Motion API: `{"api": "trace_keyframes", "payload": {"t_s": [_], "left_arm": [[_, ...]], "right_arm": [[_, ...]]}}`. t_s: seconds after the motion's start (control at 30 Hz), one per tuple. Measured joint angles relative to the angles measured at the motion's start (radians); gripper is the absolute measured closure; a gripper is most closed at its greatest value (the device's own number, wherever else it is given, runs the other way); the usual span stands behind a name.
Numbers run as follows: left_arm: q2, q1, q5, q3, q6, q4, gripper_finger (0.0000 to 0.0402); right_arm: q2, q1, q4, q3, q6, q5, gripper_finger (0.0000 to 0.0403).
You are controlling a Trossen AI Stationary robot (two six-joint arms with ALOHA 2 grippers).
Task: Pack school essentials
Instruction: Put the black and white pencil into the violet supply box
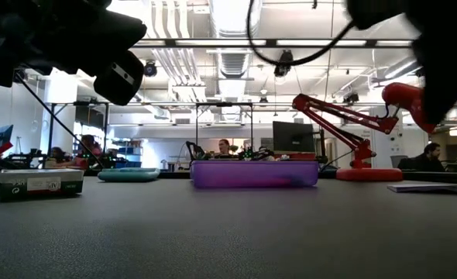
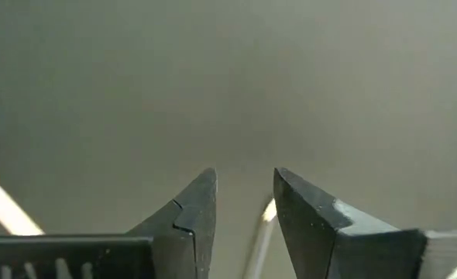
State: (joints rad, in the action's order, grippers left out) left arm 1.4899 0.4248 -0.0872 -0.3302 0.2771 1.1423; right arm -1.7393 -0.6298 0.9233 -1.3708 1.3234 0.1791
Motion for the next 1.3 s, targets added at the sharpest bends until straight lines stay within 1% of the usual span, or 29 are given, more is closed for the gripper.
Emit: {"api": "trace_keyframes", "payload": {"t_s": [0.2, 0.47, 0.57, 0.73, 0.83, 1.3], "left_arm": [[0.0, 0.0, 0.0, 0.0, 0.002, 0.0, 0.0393], [0.0, 0.0, 0.0, 0.0, 0.003, 0.0, 0.0393], [0.0, 0.0, 0.0, 0.0, 0.003, 0.0, 0.0393], [0.0, 0.0, 0.0, 0.0, 0.003, 0.0, 0.0393], [0.0, 0.0, 0.0, 0.0, 0.003, 0.001, 0.0393], [0.0, 0.0, 0.0, 0.0, 0.004, 0.001, 0.0393]], "right_arm": [[0.0, -0.102, -0.016, 0.001, 0.277, -0.004, 0.0289], [-0.001, -0.178, -0.028, 0.008, 0.445, -0.006, 0.0289], [-0.02, -0.184, -0.027, 0.011, 0.492, -0.061, 0.0289], [-0.093, -0.184, -0.032, 0.013, 0.513, -0.195, 0.0289], [-0.123, -0.184, -0.034, 0.013, 0.512, -0.236, 0.0289], [-0.15, -0.183, -0.024, 0.043, 0.47, -0.234, 0.0289]]}}
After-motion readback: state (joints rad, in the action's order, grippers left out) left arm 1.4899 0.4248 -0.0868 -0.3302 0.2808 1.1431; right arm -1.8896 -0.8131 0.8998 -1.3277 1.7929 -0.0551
